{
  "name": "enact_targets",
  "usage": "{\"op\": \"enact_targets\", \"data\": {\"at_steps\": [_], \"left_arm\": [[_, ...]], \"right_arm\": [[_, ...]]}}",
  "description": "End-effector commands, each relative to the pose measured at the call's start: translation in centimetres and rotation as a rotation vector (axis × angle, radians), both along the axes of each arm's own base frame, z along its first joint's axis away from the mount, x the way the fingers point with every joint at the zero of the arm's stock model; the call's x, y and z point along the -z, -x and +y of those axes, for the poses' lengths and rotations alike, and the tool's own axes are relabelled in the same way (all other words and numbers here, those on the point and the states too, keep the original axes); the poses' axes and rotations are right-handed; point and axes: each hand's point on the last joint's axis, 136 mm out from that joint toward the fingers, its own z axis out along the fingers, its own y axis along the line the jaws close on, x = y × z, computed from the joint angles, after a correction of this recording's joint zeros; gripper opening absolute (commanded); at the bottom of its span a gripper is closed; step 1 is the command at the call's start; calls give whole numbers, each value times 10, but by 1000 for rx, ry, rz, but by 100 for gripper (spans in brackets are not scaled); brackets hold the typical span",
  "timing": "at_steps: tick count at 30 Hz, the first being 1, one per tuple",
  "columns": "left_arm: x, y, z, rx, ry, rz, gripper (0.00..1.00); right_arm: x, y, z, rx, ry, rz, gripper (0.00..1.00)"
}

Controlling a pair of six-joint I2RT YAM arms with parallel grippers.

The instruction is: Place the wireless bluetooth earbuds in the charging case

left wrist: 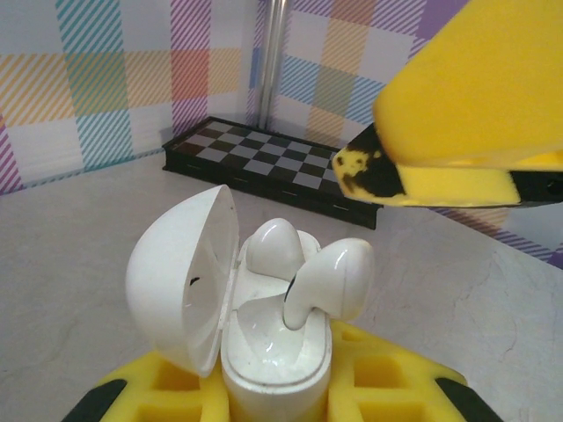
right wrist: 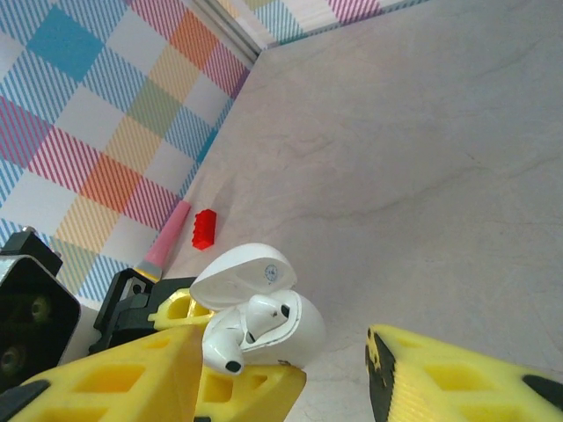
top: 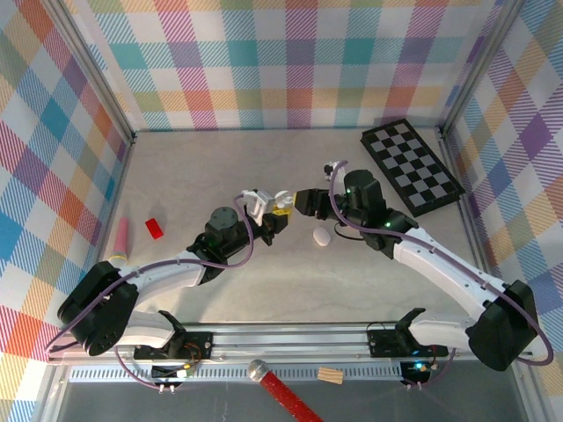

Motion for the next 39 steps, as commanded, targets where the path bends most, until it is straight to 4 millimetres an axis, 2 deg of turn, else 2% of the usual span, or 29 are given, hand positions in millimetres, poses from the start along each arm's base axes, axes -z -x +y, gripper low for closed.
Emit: {"op": "enact_targets", "data": {"at_steps": [1,8,18,26,31,37,39], "left_arm": [[-22,6,2,28,41,-76,0],[-23,8,3,28,44,-80,0],[-22,6,0,37,43,-70,0],[-22,7,-3,55,41,-69,0],[-20,8,0,46,28,-85,0],[-10,9,6,26,-37,-160,0],[-6,8,7,21,-69,-188,0]], "right_arm": [[-11,2,9,-57,-19,-12,52],[-1,1,13,-71,-7,10,51],[-1,6,25,-141,-25,24,50],[2,3,28,-144,-17,34,58],[0,2,22,-115,-12,17,64],[-11,-2,6,-26,-12,-4,69],[-7,-7,-1,20,17,26,69]]}}
